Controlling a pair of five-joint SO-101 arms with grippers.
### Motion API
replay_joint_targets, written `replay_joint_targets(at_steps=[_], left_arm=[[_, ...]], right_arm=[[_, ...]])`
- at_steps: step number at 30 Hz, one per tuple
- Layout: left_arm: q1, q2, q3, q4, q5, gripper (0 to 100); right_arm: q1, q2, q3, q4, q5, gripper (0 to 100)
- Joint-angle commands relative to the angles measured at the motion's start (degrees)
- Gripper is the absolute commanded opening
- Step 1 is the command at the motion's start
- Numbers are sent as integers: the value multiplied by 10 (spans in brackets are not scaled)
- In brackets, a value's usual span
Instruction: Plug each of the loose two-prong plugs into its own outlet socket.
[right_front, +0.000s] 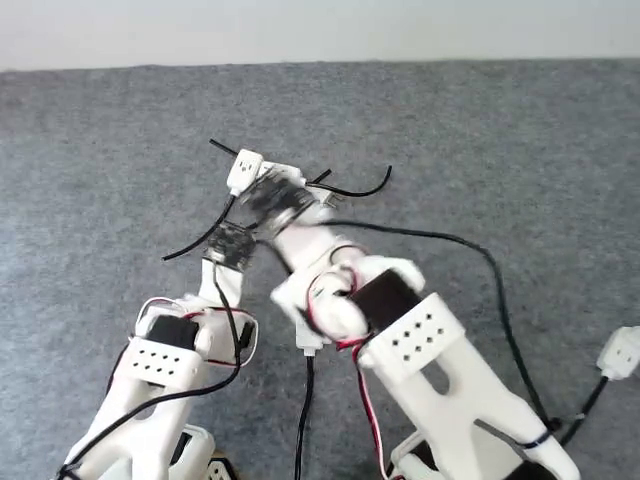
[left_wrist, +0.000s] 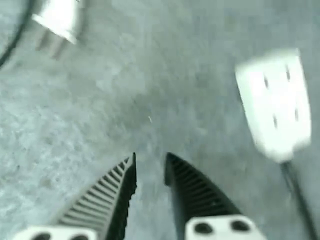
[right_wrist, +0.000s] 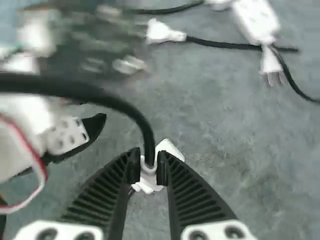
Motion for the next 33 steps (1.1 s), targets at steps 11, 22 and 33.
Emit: replay_joint_targets(at_steps=[11, 22, 33], left_arm=[[-69, -11, 0, -154, 101, 15], [-70, -11, 9, -161, 105, 15], [-70, -11, 10, -160, 105, 15]], right_arm=[[52, -7, 180, -212, -138, 8], [52, 0, 198, -245, -133, 8], [77, 0, 241, -283, -98, 8]])
